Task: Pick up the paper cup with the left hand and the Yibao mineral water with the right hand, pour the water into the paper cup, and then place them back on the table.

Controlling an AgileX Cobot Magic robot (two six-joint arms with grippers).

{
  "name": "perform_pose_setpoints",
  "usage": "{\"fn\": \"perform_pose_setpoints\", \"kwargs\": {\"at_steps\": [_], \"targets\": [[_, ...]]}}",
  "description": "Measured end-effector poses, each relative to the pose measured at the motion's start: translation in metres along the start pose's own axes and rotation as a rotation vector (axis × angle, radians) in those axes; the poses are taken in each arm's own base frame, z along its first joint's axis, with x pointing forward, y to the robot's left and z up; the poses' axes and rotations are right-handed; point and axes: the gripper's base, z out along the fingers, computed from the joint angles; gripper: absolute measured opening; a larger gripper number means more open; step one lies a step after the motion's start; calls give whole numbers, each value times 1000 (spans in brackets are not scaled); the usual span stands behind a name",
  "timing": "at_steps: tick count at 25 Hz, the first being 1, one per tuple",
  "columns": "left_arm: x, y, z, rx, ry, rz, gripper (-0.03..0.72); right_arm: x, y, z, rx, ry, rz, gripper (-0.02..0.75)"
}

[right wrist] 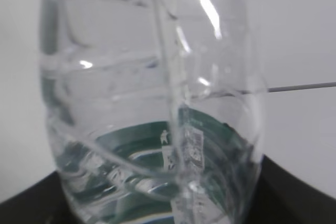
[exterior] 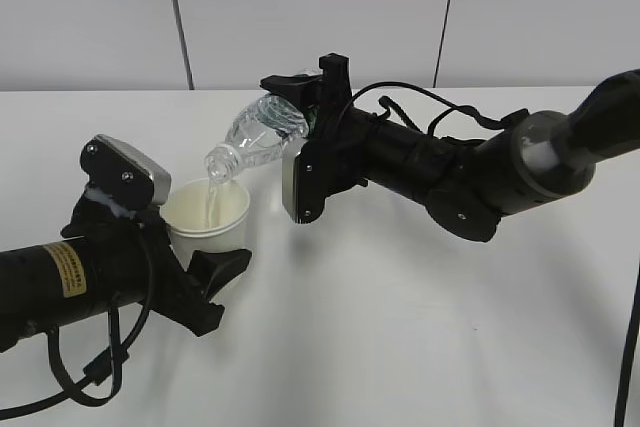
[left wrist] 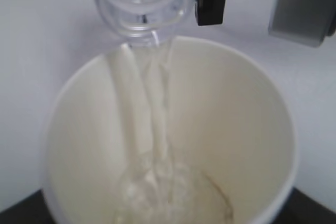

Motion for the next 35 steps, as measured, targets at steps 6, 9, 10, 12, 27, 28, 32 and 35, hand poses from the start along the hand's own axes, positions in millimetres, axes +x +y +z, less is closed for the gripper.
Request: {"fn": "perform_pose_setpoints", "kwargs": {"at_steps": [6,9,10,12,27,28,32,35], "targets": [[0,0,0,0,1,0,443,0,0,0,0,0,-16,451],[0,0,0,0,1,0,443,0,0,0,2,-1,-21,451],[0,0,0,0,1,0,443,0,0,0,2,-1,-24,451],[0,0,0,0,2,1,443,0,0,0,2,-1,-26,451],[1,0,0,-1,8,1,443,0,0,0,2,-1,-37,451],[1,0,0,-1,8,1,443,0,0,0,2,-1,-38,451],[1,0,0,-1,8,1,443,0,0,0,2,-1,-41,451],[1,0,0,-1,10,1,442,0,0,0,2,-1,-44,451]]}}
